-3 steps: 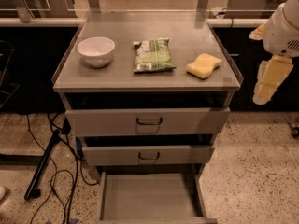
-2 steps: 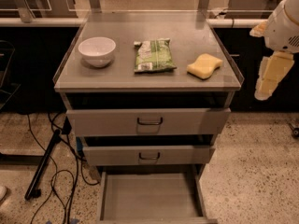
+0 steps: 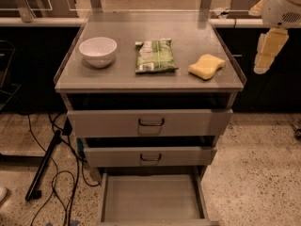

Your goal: Place sponge into bottom drawer

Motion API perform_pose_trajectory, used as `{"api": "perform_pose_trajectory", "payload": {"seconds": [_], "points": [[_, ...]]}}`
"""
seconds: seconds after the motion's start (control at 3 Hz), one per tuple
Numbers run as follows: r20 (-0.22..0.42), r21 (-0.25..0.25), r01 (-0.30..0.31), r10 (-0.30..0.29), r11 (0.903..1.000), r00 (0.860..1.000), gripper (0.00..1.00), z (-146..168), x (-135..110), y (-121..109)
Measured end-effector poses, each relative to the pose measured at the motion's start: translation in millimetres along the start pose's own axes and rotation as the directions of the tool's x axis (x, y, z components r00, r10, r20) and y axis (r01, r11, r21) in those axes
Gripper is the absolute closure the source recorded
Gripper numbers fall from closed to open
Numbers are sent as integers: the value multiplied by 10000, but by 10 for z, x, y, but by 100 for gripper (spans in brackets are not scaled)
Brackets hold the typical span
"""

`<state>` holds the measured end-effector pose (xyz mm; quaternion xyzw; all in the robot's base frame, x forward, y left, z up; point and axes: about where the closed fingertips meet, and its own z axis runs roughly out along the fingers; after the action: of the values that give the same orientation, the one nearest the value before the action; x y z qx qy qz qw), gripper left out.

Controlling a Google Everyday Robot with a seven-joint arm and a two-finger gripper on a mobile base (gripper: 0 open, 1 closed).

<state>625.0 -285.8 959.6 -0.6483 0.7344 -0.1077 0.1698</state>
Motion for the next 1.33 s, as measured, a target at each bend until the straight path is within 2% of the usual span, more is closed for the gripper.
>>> {"api": "perform_pose_trajectory", "payload": {"seconds": [0.67, 1.0, 1.33], "points": [[449, -100, 266, -262, 9996, 9986, 0, 73, -44, 1], [1033, 43, 918, -917, 9958, 9904, 0, 197, -156, -72], [1525, 178, 1689, -1696, 9855, 9736, 0, 301, -281, -165]]}}
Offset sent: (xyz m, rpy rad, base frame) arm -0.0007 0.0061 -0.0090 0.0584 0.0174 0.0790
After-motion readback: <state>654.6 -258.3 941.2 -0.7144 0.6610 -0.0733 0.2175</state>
